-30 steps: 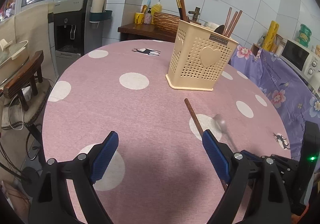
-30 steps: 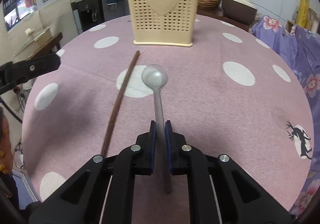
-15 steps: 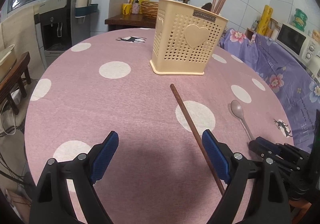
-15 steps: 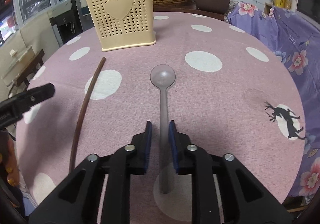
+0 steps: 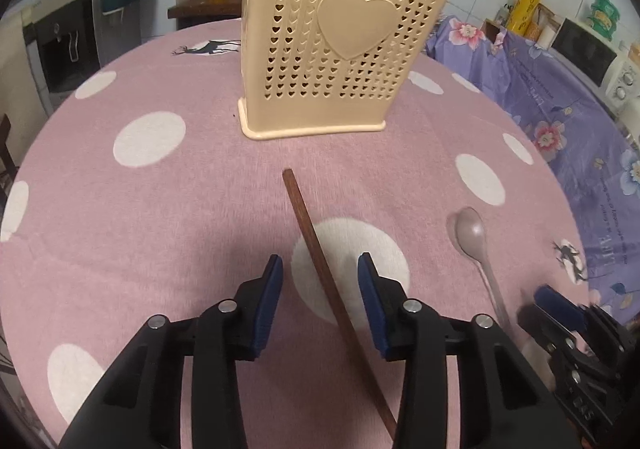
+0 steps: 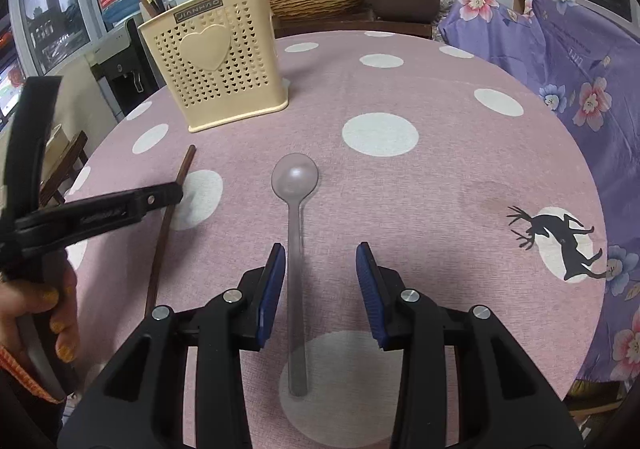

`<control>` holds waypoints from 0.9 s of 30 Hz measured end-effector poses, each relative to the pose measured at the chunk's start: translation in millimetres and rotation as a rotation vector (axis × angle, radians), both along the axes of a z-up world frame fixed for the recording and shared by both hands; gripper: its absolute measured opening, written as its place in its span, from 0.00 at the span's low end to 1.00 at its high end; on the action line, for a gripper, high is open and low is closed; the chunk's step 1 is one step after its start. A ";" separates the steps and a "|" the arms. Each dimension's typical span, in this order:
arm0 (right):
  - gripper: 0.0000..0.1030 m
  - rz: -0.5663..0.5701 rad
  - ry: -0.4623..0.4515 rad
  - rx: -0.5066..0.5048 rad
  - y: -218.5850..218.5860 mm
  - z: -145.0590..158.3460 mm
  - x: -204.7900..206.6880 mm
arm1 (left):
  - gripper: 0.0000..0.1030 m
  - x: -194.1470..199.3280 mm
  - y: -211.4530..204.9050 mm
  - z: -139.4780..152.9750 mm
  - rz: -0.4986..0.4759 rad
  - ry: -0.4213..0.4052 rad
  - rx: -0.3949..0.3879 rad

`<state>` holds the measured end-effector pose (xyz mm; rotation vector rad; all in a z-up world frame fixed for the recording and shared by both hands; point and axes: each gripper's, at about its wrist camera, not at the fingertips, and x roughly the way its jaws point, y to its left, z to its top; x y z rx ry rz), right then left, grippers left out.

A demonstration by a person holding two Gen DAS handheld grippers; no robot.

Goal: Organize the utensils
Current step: 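Grasp the last brown chopstick with the left tool while the right tool grasps the clear plastic spoon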

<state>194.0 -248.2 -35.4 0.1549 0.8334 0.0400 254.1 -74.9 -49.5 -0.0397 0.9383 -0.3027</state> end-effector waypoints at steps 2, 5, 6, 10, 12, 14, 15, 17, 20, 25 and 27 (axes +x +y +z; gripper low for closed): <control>0.37 0.007 0.002 -0.004 1.6 -0.4 -0.9 | 0.35 5.1 -4.6 -0.2 0.000 -0.007 0.023; 0.37 0.013 0.002 -0.015 4.1 -0.6 0.5 | 0.25 11.2 -10.1 -1.1 0.009 -0.024 0.062; 0.37 0.017 0.002 -0.019 5.1 -0.4 1.6 | 0.20 13.1 -11.0 -1.4 0.012 -0.031 0.073; 0.37 0.053 0.003 -0.025 10.0 2.4 11.8 | 0.11 20.5 -11.5 -1.7 0.014 -0.039 0.102; 0.37 0.073 0.009 -0.026 11.5 3.1 19.7 | 0.10 21.4 -9.9 -0.8 0.007 -0.035 0.104; 0.37 0.096 0.032 -0.028 12.8 1.3 31.4 | 0.10 21.1 -8.3 0.3 0.004 -0.031 0.103; 0.37 0.109 0.047 -0.020 12.9 -0.5 37.1 | 0.10 21.4 -9.0 0.2 0.002 -0.027 0.100; 0.37 0.116 0.074 0.007 10.7 -4.8 47.0 | 0.10 20.1 -7.3 0.2 0.000 -0.021 0.090; 0.37 0.119 0.090 0.001 12.6 -7.6 56.5 | 0.10 18.3 -7.5 0.4 -0.004 -0.019 0.088; 0.37 0.124 0.096 -0.048 21.7 -8.7 69.0 | 0.10 21.7 -10.8 0.7 0.004 -0.015 0.090; 0.37 0.122 0.094 -0.064 24.0 -8.8 73.1 | 0.10 22.9 -12.3 0.5 0.004 -0.021 0.095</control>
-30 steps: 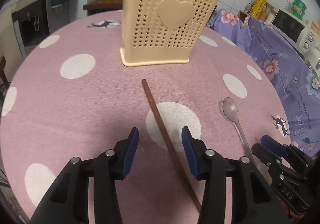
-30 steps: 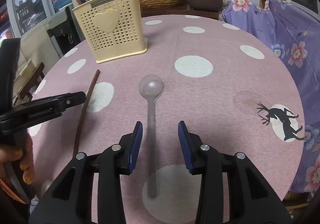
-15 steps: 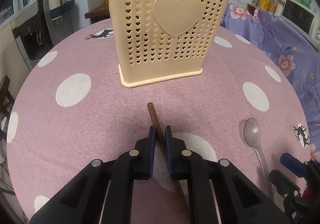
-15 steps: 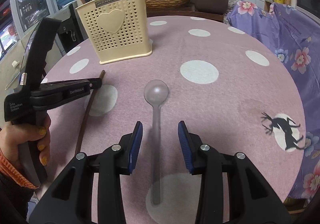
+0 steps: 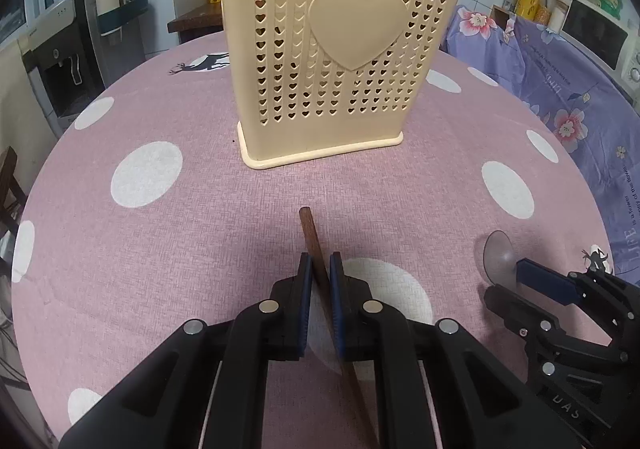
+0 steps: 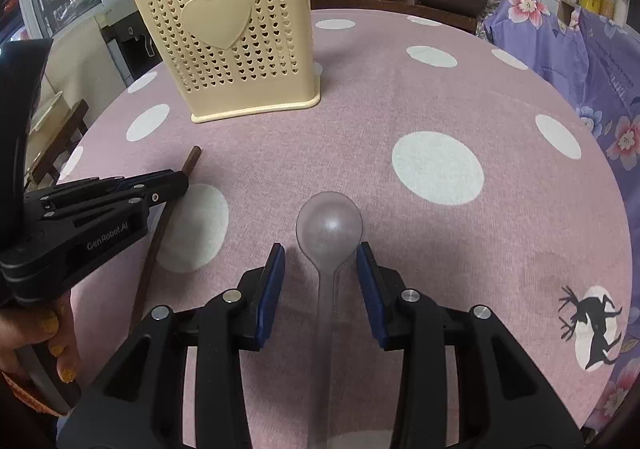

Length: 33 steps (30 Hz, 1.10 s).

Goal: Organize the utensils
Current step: 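Grasp the last brown chopstick with the left tool while the right tool grasps the clear plastic spoon, then carry the chopstick with the left tool while the right tool carries the plastic spoon to the basket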

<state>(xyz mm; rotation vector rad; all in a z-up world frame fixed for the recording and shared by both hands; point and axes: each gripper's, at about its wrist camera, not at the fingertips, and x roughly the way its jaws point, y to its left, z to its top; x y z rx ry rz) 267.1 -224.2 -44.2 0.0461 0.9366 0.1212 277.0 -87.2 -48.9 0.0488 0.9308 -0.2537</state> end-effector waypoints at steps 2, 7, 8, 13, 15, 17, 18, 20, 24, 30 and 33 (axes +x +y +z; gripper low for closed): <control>0.37 -0.002 -0.006 -0.017 1.8 -0.4 4.6 | 0.10 1.4 -1.4 -0.1 0.001 -0.004 0.002; 0.37 0.004 -0.014 -0.080 9.5 -0.5 10.1 | 0.10 3.9 -4.6 -0.5 0.002 -0.017 0.014; 0.37 0.004 -0.015 -0.080 9.7 -0.6 10.5 | 0.10 3.6 -5.2 -0.8 0.001 -0.021 0.020; 0.36 0.002 -0.016 -0.072 8.0 -0.7 12.5 | 0.10 3.1 -8.1 -1.1 0.004 -0.033 0.034; 0.36 0.000 -0.018 -0.069 7.5 -0.8 13.1 | 0.09 3.4 -7.3 -1.2 0.008 -0.033 0.027; 0.36 -0.004 -0.020 -0.050 5.3 -0.5 13.2 | 0.09 3.8 -6.0 -1.0 0.012 -0.033 0.018; 0.36 -0.007 -0.021 -0.037 3.9 -0.1 13.1 | 0.08 3.6 -5.8 -1.0 0.015 -0.034 0.016; 0.36 -0.018 -0.031 -0.015 0.2 2.4 12.5 | 0.08 3.7 -4.5 -1.3 0.016 -0.036 0.014; 0.36 -0.025 -0.065 0.016 -4.7 14.2 8.0 | 0.08 1.7 -1.9 5.2 0.018 -0.052 -0.007; 0.36 -0.030 -0.128 0.090 -12.9 45.3 -6.2 | 0.07 -17.1 11.9 41.4 0.009 -0.120 -0.084; 0.36 -0.024 -0.174 0.124 -16.9 67.8 -16.1 | 0.07 -32.8 25.0 71.9 0.005 -0.184 -0.135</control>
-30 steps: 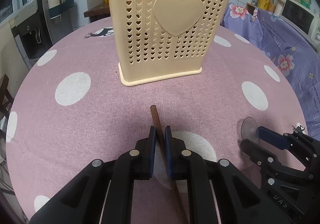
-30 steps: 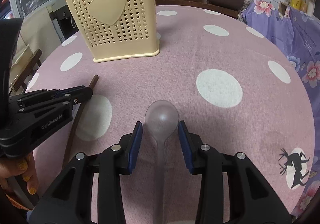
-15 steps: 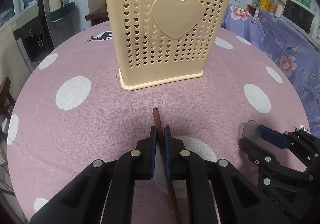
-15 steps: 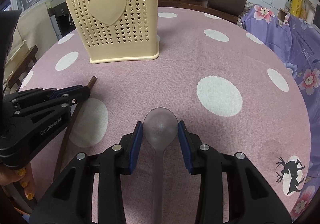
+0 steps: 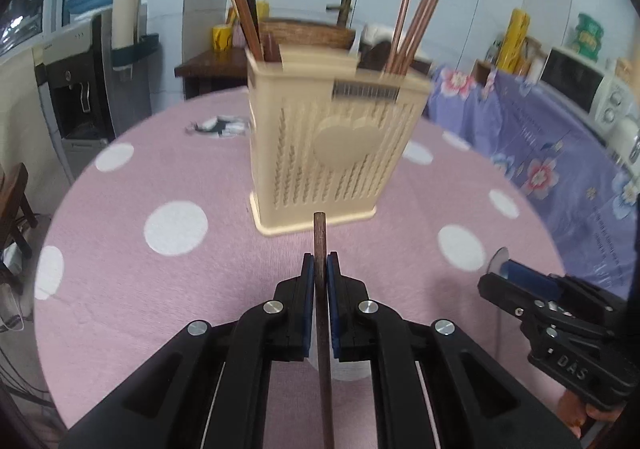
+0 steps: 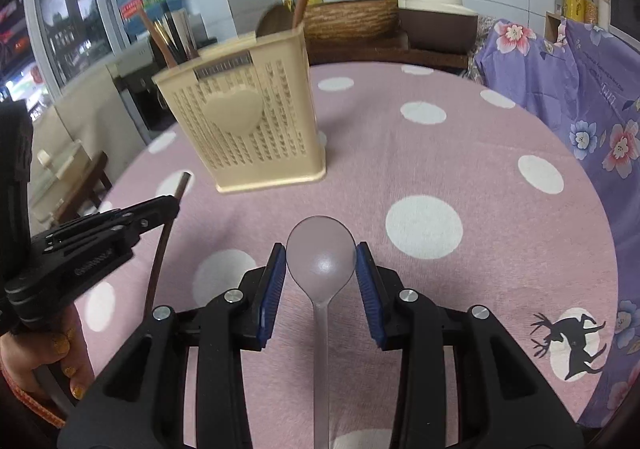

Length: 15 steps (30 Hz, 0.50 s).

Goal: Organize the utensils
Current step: 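Carry the chopstick with the left tool while the right tool carries the plastic spoon to the basket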

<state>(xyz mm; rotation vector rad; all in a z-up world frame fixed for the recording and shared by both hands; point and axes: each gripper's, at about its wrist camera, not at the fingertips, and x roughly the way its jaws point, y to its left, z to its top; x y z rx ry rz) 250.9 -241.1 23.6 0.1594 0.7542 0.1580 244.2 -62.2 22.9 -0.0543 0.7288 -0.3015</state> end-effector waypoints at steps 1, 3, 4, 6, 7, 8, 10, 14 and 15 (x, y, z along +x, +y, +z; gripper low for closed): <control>0.36 0.002 -0.013 0.003 -0.3 6.3 -3.6 | 0.07 -6.4 3.6 9.6 -0.001 -0.024 -0.012; 0.36 0.007 -0.045 0.012 -1.7 20.7 -11.1 | 0.07 -20.0 10.3 28.8 -0.009 -0.074 -0.035; 0.36 0.009 -0.055 0.018 -2.4 25.8 -13.6 | 0.07 -25.5 13.2 36.2 -0.010 -0.094 -0.043; 0.36 0.012 -0.076 0.037 -4.2 36.4 -20.1 | 0.07 -34.9 17.4 49.9 -0.012 -0.132 -0.053; 0.36 0.013 -0.083 0.038 -4.3 39.9 -23.0 | 0.07 -37.6 18.4 54.1 -0.013 -0.142 -0.055; 0.35 0.013 -0.091 0.030 -3.3 43.0 -25.4 | 0.07 -39.4 18.4 57.0 -0.012 -0.150 -0.057; 0.35 0.013 -0.097 0.022 -1.2 45.3 -29.3 | 0.07 -43.3 19.6 60.9 -0.010 -0.164 -0.065; 0.35 0.017 -0.107 0.019 1.4 48.8 -34.7 | 0.07 -51.6 22.1 69.1 -0.011 -0.196 -0.079; 0.35 0.017 -0.110 0.018 2.1 49.6 -35.7 | 0.07 -53.3 23.0 71.0 -0.013 -0.203 -0.079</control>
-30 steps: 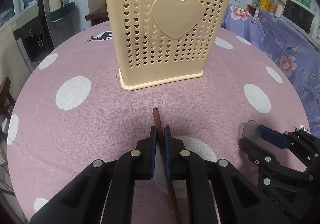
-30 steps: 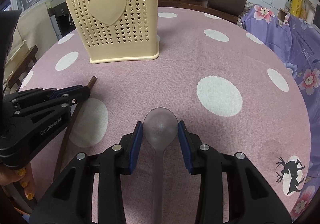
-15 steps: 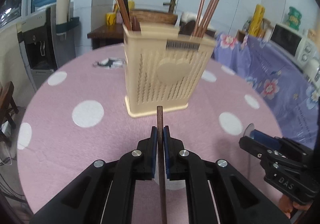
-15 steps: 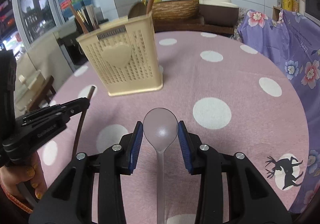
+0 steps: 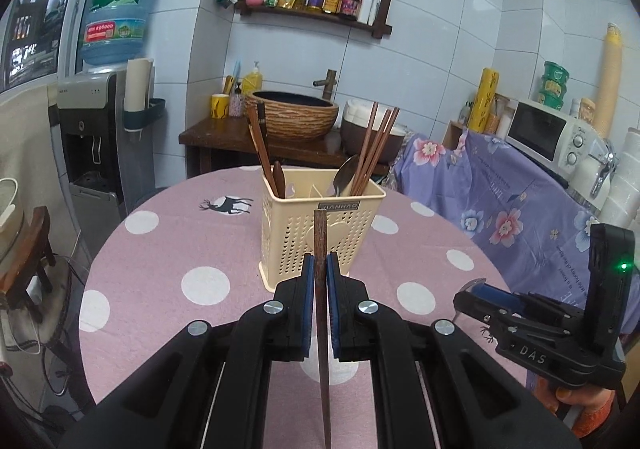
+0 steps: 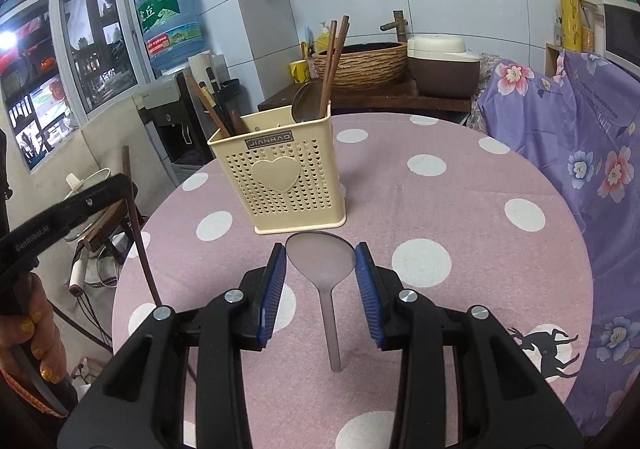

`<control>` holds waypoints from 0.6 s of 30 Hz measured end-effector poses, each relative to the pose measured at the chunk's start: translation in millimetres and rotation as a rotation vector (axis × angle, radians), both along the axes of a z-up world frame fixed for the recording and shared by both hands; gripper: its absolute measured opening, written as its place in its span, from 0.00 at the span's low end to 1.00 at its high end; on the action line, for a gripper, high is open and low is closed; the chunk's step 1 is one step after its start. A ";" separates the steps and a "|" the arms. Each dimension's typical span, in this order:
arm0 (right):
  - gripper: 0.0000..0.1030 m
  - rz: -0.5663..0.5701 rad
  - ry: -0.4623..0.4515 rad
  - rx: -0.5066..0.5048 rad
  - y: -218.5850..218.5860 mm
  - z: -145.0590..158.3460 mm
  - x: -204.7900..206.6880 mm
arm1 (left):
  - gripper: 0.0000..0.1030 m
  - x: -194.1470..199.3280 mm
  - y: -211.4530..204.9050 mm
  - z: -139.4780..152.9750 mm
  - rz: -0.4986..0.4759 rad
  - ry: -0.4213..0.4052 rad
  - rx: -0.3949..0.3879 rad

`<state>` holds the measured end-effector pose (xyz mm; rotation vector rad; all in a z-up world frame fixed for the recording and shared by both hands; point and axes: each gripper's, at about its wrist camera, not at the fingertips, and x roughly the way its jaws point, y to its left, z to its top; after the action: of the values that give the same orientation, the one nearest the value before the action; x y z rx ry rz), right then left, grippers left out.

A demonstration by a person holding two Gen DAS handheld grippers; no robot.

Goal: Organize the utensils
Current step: 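Carry the chopstick with the left tool while the right tool carries the plastic spoon to the basket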

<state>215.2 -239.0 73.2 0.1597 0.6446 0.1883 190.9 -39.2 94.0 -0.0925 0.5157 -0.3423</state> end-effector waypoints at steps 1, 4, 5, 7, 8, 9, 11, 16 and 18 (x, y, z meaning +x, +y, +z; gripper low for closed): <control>0.35 0.001 -0.002 0.000 0.6 -0.1 -0.4 | 0.07 -1.0 -0.9 1.9 -0.003 -0.006 -0.001; 0.35 0.005 -0.008 -0.002 1.3 1.7 -1.8 | 0.07 -3.3 -0.1 6.3 -0.006 -0.022 -0.001; 0.35 0.005 -0.011 -0.002 1.8 2.7 -2.5 | 0.07 -3.2 -0.5 7.4 -0.007 -0.026 0.000; 0.35 0.010 -0.016 -0.002 2.6 4.3 -3.4 | 0.07 -3.1 -0.8 9.5 -0.010 -0.032 -0.001; 0.35 0.012 -0.018 -0.003 3.3 4.7 -3.7 | 0.07 -3.0 -1.1 10.5 -0.013 -0.035 -0.002; 0.35 0.014 -0.020 -0.006 4.2 5.4 -3.8 | 0.07 -2.8 -1.6 11.3 -0.015 -0.039 -0.002; 0.35 0.021 -0.025 -0.010 5.6 6.4 -3.2 | 0.07 -2.6 -0.8 11.8 -0.017 -0.044 -0.004; 0.35 0.038 -0.030 0.002 4.8 9.3 2.4 | 0.07 1.8 -1.4 16.5 -0.030 -0.051 -0.011; 0.35 0.051 -0.035 0.008 5.0 14.5 7.9 | 0.07 4.8 -2.5 23.4 -0.035 -0.062 -0.012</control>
<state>223.1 -234.0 87.7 0.1474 0.6138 0.2425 195.7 -41.7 117.4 -0.0846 0.4544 -0.3817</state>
